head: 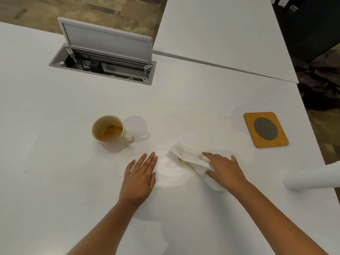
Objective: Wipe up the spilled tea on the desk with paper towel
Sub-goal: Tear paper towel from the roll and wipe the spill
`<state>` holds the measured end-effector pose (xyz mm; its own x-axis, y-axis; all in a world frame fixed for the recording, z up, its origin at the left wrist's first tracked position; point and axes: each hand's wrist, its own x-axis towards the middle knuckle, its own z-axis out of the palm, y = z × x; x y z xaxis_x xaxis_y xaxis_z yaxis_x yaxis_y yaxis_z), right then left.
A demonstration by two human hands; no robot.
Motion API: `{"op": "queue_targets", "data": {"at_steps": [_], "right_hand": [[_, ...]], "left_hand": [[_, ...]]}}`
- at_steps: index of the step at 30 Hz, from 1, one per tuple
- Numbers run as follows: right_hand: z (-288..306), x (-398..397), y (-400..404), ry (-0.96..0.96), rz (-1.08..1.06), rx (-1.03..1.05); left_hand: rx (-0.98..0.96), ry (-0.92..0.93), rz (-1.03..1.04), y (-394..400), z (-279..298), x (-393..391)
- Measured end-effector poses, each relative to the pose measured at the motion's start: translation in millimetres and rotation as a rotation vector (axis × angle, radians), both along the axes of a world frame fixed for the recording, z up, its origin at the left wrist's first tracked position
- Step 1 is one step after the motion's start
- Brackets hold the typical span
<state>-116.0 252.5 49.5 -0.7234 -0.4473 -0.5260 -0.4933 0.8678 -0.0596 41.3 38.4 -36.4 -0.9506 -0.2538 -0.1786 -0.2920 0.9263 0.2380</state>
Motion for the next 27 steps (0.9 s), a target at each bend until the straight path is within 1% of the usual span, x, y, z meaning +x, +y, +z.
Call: {"op": "queue_targets", "data": {"at_steps": [2,4,7,9,10,14,17,19,20,21,23,25,26,27], "right_hand": [[2,17,-2,0.024,-0.032,-0.137],[1,37,-7,0.041,0.005,-0.212],[-4,60,-22,-0.073,0.057,-0.164],[-6,68,-31,-0.176,0.038,-0.133],[-5,69,-34,-0.183,0.013,-0.141],[-6,81,-34,-0.054,-0.060,-0.249],[-20,96,-29,0.124,0.000,-0.350],[-34,95,-30,0.246,-0.012,-0.470],[-39,91,-35,0.277,-0.012,-0.500],[-37,87,-42,0.290,-0.009,-0.487],[-44,83,-55,0.220,0.014,-0.413],[-61,87,-61,0.150,0.020,-0.349],[-71,91,-60,0.174,0.015,-0.336],[-78,95,-59,0.147,-0.003,-0.315]], "left_hand": [[0.001,-0.001,0.001,0,1,0],[0.001,0.000,0.003,0,2,0],[-0.002,-0.005,0.004,0,3,-1],[-0.013,-0.015,0.003,0,2,-1],[-0.018,-0.021,0.003,1,2,-2],[-0.012,-0.008,0.007,1,2,-2],[-0.012,0.005,0.006,1,3,-2],[-0.017,0.005,0.006,1,3,-2],[-0.020,0.001,0.005,1,4,-3],[-0.020,-0.003,0.004,1,3,-2],[-0.011,-0.002,0.001,1,1,-2],[-0.001,0.005,0.002,0,1,-2],[0.000,0.007,0.002,1,1,-2],[-0.001,0.006,0.000,1,1,-3]]}}
